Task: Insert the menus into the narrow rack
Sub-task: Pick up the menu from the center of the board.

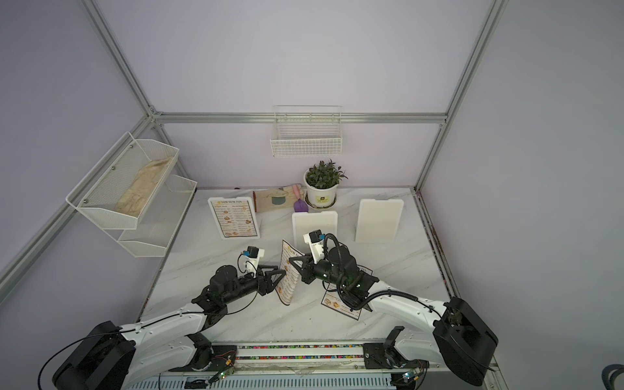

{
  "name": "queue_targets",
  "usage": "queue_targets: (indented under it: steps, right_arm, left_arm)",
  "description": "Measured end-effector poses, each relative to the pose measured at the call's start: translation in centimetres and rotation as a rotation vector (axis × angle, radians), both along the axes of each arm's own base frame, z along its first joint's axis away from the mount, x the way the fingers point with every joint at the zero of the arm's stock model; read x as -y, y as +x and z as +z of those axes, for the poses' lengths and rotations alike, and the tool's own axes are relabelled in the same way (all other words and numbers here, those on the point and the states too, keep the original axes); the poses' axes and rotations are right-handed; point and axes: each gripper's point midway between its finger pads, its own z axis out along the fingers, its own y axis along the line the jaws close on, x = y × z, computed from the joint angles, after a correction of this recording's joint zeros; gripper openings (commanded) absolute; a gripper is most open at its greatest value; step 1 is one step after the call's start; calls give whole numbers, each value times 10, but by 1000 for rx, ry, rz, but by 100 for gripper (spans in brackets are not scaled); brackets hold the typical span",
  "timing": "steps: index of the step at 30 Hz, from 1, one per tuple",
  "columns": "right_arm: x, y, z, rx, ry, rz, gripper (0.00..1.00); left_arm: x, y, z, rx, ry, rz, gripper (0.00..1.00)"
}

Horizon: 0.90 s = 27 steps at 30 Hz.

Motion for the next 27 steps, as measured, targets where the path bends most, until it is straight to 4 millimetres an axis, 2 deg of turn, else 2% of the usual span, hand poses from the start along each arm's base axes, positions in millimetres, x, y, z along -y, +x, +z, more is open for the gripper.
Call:
queue_targets:
  steps: [6, 11, 15, 18, 22, 27]
  right_arm:
    - [-3, -5, 6, 30, 23, 36, 10]
    - [-4, -8, 6, 39, 24, 53, 9]
    - [-3, -6, 6, 45, 17, 40, 9]
    - [-1, -4, 5, 53, 8, 26, 9]
    - [1, -1, 6, 68, 1, 11, 9]
    - [-1, -1, 2, 65, -7, 16, 9]
  left_arm:
    - [3, -3, 3, 13, -1, -30, 58]
    - [5, 0, 11, 38, -8, -38, 64]
    - [-9, 11, 17, 46, -24, 1, 75]
    - [-20, 17, 34, 89, -67, 13, 80]
    - [-16, 11, 48, 135, -103, -49, 81]
    - [-8, 3, 46, 125, -114, -121, 77]
